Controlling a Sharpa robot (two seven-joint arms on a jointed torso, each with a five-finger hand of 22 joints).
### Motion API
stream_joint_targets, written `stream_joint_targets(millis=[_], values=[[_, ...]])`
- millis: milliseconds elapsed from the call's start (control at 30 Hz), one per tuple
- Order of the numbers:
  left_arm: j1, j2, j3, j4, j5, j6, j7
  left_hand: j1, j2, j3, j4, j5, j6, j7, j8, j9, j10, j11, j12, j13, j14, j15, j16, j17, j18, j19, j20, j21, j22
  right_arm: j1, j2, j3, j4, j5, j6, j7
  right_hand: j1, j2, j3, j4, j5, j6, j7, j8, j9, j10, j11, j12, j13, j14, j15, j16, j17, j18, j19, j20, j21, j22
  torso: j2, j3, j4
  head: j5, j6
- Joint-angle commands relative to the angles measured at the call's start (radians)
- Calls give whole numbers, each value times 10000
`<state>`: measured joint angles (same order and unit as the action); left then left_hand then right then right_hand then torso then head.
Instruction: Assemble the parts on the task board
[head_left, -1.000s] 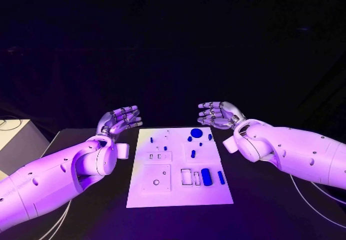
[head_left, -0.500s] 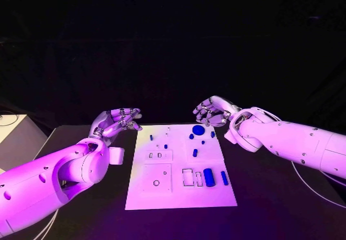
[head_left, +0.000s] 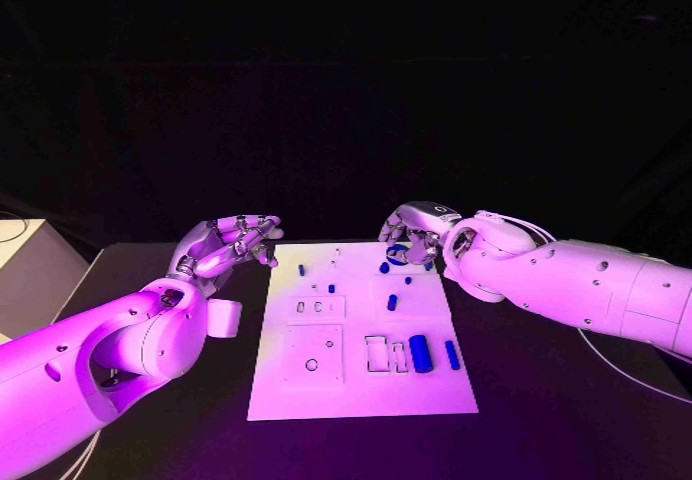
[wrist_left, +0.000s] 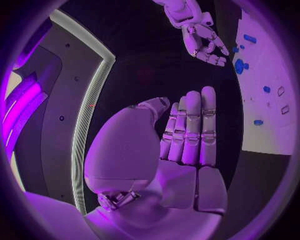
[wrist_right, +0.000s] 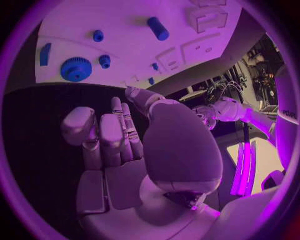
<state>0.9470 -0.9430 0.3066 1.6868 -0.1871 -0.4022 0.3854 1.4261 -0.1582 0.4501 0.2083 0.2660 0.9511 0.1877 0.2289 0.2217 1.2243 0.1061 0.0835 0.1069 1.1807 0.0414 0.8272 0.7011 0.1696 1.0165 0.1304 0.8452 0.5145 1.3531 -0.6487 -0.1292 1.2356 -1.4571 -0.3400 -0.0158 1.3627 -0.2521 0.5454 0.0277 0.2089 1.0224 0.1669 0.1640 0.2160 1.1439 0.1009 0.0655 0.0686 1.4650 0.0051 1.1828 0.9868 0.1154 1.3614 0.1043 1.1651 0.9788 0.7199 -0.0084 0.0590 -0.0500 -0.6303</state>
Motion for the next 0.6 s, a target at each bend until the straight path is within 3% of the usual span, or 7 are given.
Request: stream_joint_targets(millis=[33,267,600], values=[[5,-13,53,114,-112,301,-69,-100,-53,60,-41,-4,3,-51,61,31,108,-11,88,62,1,-95,187,100,130,-37,-28,248,160,4,84,0,-70,-1298,737,-656,-24,-121,-11,62,-55,-14,-13,-22,31,-109,6,-22,20,314,37,318,296,-116,108,10,163,221,138,-4,58,-24,12],[2,-61,142,248,-191,344,-138,-145,-60,80,-49,-6,-8,-58,69,66,110,-20,129,141,-49,-103,380,205,131,-35,-38,555,355,-25,266,-11,-254,-1673,924,-887,0,-132,-52,74,-52,-100,10,-57,57,-274,33,-32,24,302,58,589,497,-126,179,29,252,329,273,40,134,-60,77],[1,-79,171,295,-238,359,-154,-162,-64,80,-44,-8,-12,-59,70,73,104,-20,133,155,-60,-102,412,222,132,-37,-38,612,392,-34,404,-16,-484,-1860,1120,-1063,23,-105,-82,85,-38,-127,26,-66,75,-391,53,-30,22,289,77,719,599,-130,201,44,279,368,376,64,201,-111,88]])
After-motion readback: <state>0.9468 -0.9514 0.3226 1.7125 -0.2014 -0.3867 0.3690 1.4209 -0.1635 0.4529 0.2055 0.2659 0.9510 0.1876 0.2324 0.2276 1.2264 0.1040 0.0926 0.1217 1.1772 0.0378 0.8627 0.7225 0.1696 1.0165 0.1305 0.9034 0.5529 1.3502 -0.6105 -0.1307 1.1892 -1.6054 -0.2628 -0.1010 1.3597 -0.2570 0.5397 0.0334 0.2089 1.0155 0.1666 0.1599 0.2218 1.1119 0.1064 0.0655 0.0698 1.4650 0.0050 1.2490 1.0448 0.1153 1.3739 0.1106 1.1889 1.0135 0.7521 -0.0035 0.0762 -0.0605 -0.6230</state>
